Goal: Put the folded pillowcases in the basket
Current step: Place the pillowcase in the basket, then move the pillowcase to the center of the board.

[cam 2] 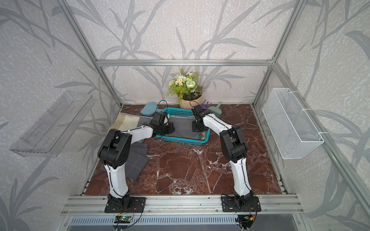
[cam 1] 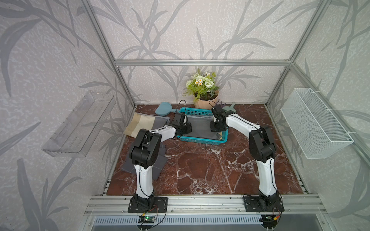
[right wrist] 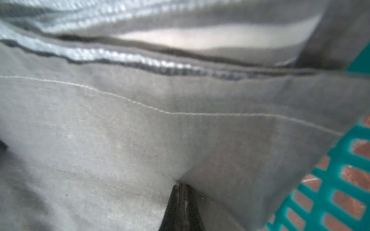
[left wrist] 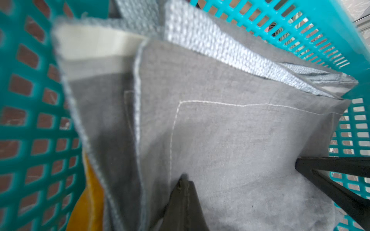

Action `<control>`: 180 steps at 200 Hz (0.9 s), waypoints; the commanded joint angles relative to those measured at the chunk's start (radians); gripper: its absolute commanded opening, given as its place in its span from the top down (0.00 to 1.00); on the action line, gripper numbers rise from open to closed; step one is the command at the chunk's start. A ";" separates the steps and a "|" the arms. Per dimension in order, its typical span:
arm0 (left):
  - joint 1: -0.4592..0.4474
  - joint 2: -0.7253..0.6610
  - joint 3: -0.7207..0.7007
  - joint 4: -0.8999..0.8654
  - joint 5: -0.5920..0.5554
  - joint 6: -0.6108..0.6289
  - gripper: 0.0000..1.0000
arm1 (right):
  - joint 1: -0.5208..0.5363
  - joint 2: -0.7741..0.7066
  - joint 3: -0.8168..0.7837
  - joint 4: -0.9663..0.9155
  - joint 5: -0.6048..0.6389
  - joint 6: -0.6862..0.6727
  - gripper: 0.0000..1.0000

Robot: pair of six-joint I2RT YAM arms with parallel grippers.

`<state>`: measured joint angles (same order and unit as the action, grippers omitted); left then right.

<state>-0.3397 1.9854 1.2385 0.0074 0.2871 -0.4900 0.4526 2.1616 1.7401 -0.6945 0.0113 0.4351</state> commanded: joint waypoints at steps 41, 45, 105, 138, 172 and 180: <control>0.031 -0.095 0.025 -0.008 -0.004 0.035 0.88 | 0.009 -0.115 -0.022 0.028 0.010 -0.059 0.49; 0.031 -0.106 0.029 -0.012 -0.003 0.033 0.84 | 0.010 -0.133 -0.030 0.034 0.010 -0.058 0.45; 0.031 -0.320 0.066 -0.097 -0.037 0.042 0.44 | 0.033 -0.426 -0.222 0.147 -0.026 -0.033 0.17; 0.034 -0.473 0.015 -0.207 -0.214 0.086 0.26 | 0.136 -0.561 -0.324 0.172 -0.038 -0.041 0.11; 0.065 -0.627 -0.062 -0.302 -0.369 0.110 0.16 | 0.313 -0.626 -0.446 0.291 -0.117 0.050 0.01; 0.086 -0.659 -0.068 -0.329 -0.382 0.110 0.15 | 0.352 -0.622 -0.476 0.347 -0.164 0.085 0.00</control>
<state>-0.2947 1.4036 1.2137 -0.1940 0.0418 -0.4103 0.7116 1.5581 1.3426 -0.4789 -0.0490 0.4271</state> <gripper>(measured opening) 0.840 0.986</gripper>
